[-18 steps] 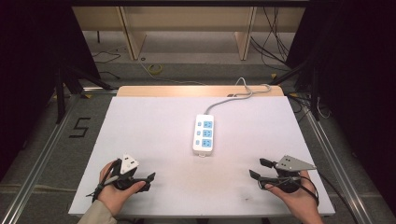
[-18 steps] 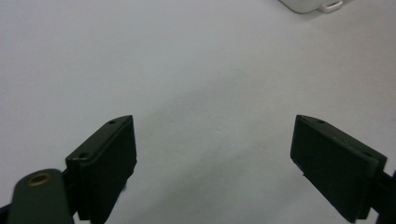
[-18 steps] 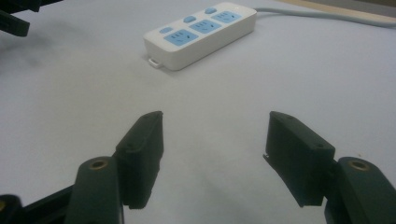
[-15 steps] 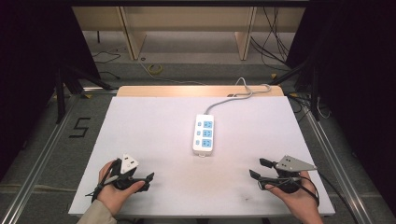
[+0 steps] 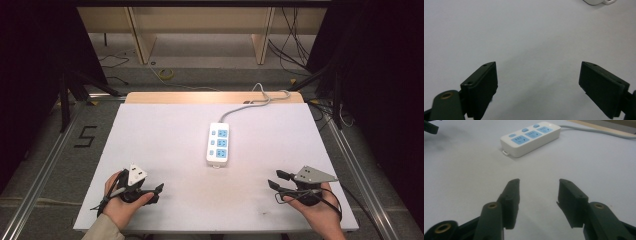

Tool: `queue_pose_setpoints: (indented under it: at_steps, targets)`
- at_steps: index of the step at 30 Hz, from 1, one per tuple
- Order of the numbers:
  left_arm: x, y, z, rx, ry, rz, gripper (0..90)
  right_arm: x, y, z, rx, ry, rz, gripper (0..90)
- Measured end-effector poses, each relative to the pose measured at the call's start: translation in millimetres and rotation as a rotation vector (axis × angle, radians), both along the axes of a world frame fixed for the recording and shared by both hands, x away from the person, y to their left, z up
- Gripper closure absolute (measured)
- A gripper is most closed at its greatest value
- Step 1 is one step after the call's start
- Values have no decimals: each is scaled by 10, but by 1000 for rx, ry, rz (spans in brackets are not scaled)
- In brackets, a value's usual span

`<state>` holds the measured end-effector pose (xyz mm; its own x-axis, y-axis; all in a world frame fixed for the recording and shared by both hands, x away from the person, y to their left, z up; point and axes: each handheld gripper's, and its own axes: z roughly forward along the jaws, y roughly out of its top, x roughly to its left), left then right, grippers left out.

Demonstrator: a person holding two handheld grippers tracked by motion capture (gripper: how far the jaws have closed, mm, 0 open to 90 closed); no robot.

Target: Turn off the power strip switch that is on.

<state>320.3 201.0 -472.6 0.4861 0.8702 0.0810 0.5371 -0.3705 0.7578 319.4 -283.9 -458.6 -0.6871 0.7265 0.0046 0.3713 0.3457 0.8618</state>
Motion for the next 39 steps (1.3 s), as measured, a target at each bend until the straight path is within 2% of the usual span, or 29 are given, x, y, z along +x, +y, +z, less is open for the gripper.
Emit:
queue_pose_setpoints:
  at_steps: [1, 9, 16, 24, 39]
  targets:
    - [0, 0, 0, 0, 0, 0, 150, 0, 0, 0, 0, 0, 0, 544]
    - [0, -5, 2, -5, 4, -3, 151, 1, 44, 18, -53, -17, 19, 760]
    - [1, -4, 6, -7, -2, 0, 152, 17, 95, 22, -82, -31, 33, 900]
    - [3, -15, 3, -9, -3, 1, 153, 45, 137, 38, -97, -8, 28, 900]
    - [5, -29, -1, -2, -5, -2, 155, 148, 265, 81, -103, -1, 35, 900]
